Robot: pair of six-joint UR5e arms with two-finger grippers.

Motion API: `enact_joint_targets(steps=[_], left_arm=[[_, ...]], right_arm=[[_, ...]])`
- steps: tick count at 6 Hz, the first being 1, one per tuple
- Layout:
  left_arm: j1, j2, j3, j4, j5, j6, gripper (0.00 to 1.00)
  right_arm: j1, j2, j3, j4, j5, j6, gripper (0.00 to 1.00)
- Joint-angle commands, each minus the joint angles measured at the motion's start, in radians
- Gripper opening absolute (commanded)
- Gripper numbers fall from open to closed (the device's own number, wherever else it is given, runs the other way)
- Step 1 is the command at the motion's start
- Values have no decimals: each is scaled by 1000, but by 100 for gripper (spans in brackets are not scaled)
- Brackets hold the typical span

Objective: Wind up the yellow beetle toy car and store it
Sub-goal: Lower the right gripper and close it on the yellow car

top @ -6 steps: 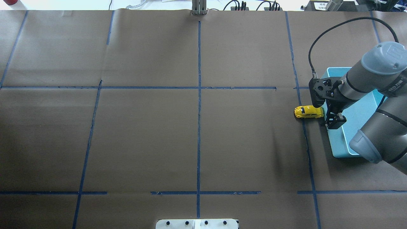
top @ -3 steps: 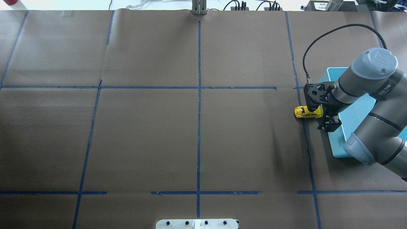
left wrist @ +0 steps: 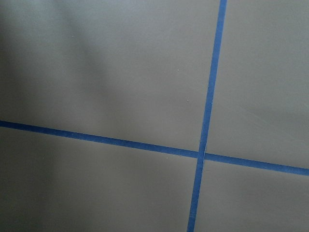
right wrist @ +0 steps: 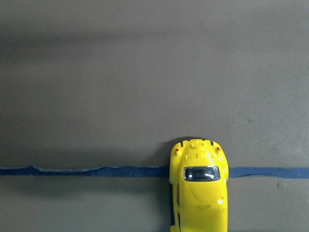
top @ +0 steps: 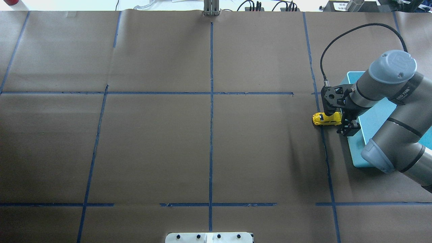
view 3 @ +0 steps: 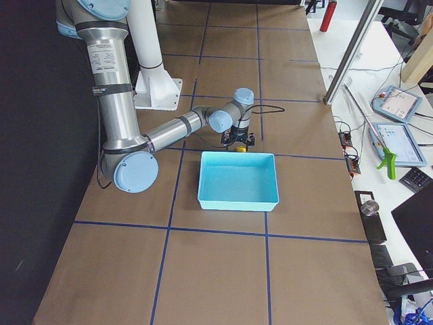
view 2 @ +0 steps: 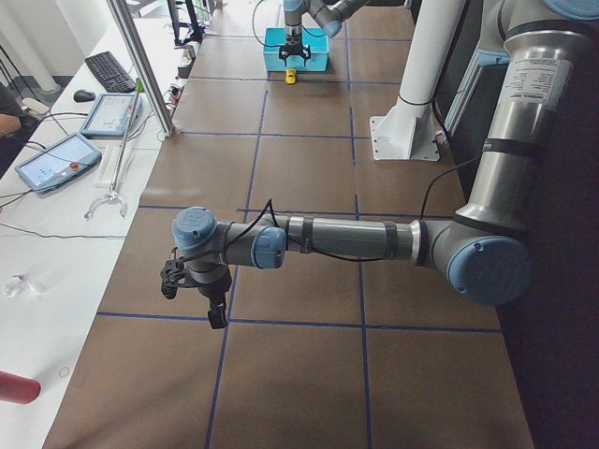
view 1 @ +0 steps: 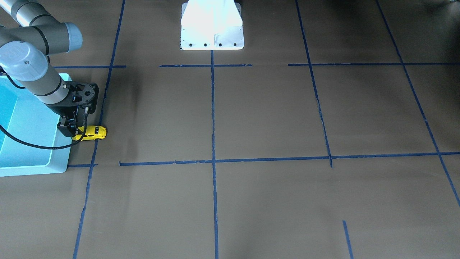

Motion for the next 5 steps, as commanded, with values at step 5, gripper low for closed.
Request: enact_joint_targets(steps=[5], left_arm=[[-15,5,30,-9,-28,4,100]], right_arm=[[-26,49,-76,1,-22,3,100]])
